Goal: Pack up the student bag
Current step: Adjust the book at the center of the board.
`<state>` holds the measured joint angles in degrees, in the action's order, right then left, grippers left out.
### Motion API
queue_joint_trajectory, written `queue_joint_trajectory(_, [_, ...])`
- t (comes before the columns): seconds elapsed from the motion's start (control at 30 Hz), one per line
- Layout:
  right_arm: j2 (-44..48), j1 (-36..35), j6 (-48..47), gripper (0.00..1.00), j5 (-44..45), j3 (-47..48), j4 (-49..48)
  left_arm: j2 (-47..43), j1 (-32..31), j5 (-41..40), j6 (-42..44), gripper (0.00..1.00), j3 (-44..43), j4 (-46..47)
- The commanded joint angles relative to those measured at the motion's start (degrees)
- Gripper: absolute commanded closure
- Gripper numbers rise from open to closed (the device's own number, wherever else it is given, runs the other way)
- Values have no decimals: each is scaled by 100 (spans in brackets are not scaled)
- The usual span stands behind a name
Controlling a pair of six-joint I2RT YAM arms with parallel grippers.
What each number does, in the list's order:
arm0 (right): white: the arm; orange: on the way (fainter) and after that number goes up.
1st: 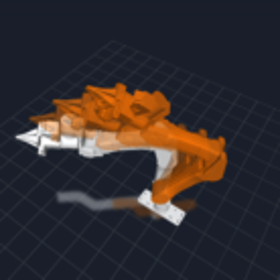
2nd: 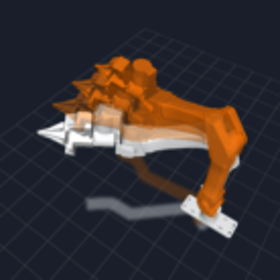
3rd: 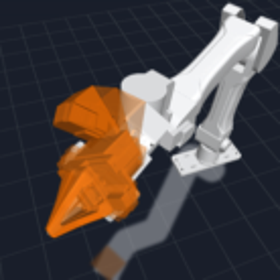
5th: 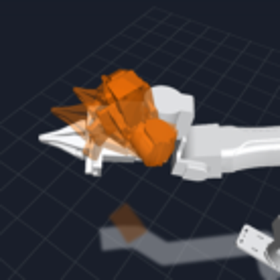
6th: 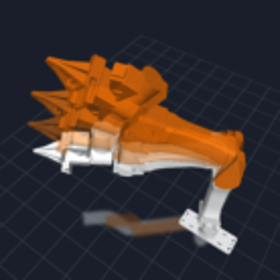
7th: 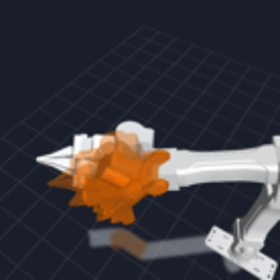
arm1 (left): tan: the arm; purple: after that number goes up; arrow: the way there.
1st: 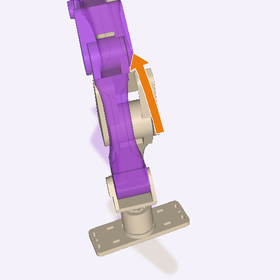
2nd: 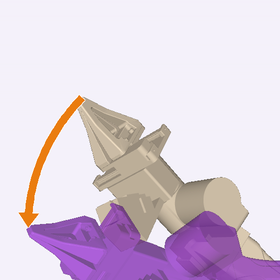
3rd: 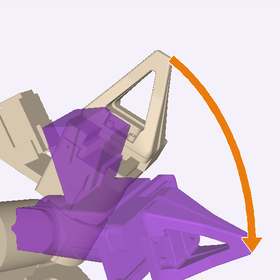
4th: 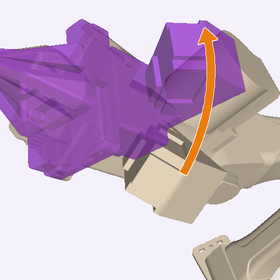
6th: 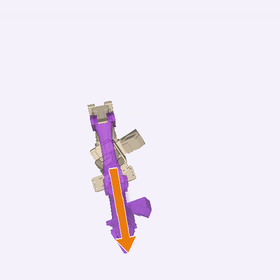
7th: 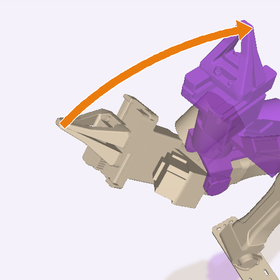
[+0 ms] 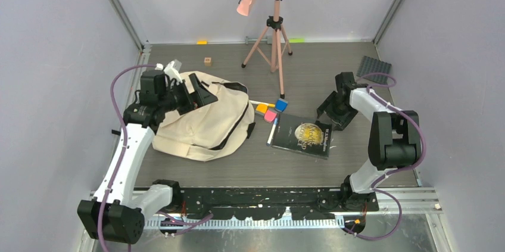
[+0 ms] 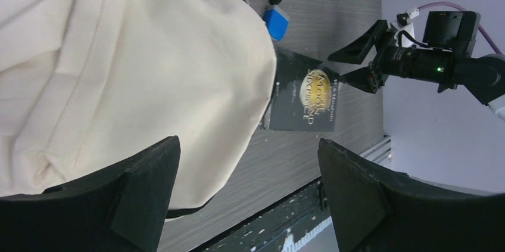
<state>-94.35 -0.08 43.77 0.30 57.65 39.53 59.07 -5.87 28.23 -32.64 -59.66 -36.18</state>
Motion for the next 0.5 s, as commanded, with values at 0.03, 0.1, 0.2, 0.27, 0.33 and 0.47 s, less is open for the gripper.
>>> queue_joint_trajectory(0.03, [427, -184, -104, 19, 586, 331, 410, 243, -697, -143, -660, 13, 60, 928])
queue_joint_trajectory(0.1, [518, -183, -493, 15, 773, 508, 586, 475, -1073, -346, -804, 13, -5, 1070])
queue_joint_trajectory(0.2, [607, -170, -1717, 11, 475, 725, 442, 961, -1774, -593, -1125, 14, -219, 1221])
queue_joint_trajectory(0.27, [562, -169, -2404, 11, -187, 854, 265, 1280, -2132, -715, -1383, 15, -381, 1297])
queue_joint_trajectory(0.33, [416, -173, -2910, 11, -889, 1001, -24, 1631, -2419, -832, -1730, 15, -513, 1305])
queue_joint_trajectory(0.47, [-204, -178, -3229, 12, -2101, 1477, -313, 2017, -2819, -957, -2933, 15, -274, 1665])
